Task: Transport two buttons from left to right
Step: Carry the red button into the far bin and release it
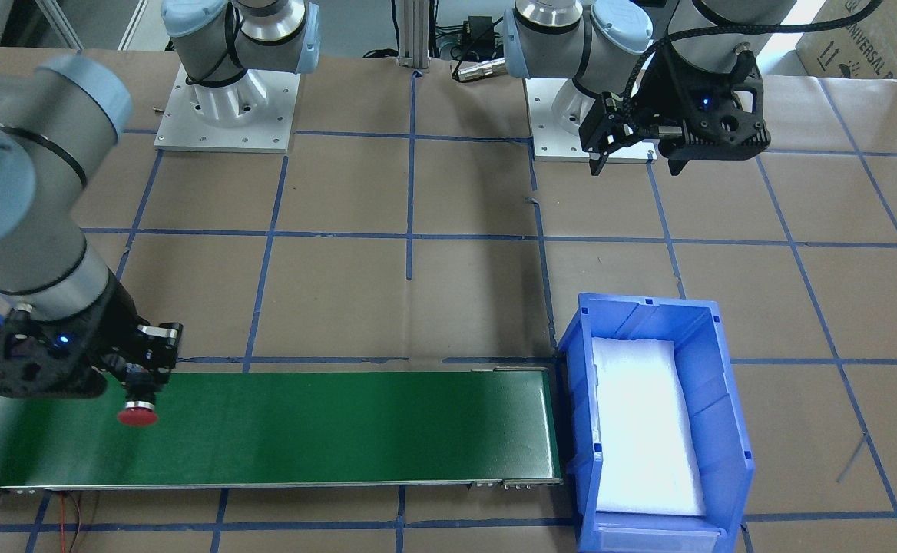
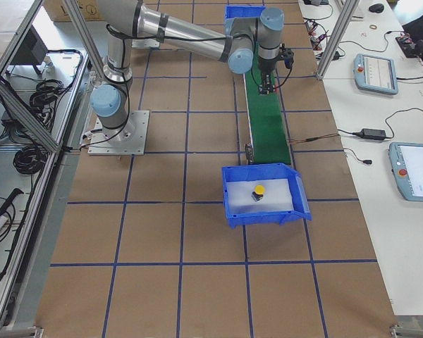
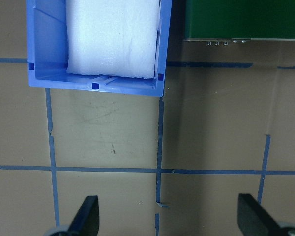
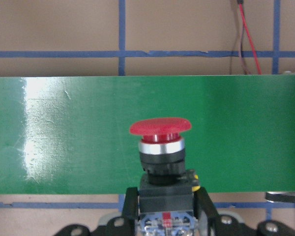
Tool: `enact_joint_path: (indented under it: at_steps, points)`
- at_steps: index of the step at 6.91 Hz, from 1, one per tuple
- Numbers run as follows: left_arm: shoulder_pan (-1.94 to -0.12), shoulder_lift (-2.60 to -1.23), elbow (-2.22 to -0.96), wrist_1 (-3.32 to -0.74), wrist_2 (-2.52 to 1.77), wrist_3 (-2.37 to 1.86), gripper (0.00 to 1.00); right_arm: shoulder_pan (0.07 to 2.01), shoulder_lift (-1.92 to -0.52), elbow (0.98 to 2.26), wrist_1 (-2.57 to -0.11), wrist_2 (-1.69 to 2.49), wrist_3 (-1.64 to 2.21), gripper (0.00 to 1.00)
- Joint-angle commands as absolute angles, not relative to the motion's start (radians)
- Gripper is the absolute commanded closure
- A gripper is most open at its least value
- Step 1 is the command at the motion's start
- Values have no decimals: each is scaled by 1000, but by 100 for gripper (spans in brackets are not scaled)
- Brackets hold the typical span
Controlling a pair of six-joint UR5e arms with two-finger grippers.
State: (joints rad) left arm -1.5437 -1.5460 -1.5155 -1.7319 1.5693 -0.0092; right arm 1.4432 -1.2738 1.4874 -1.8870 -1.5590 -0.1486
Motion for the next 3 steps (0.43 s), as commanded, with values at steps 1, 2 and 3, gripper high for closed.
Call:
enact_joint_path:
  at_steps: [1, 2, 3]
  points:
    - [-1543, -1546, -1516, -1732, 1569, -9, 0, 1163, -1328, 1439, -1754, -1502, -527, 97]
    - [-1543, -1546, -1516, -1732, 1571, -9, 0, 1040, -1310, 1425, -1764, -1494, -716, 97]
    - [-1545, -1546, -1516, -1732, 1569, -9, 0, 949, -1271, 1390, -1769, -1494, -850, 97]
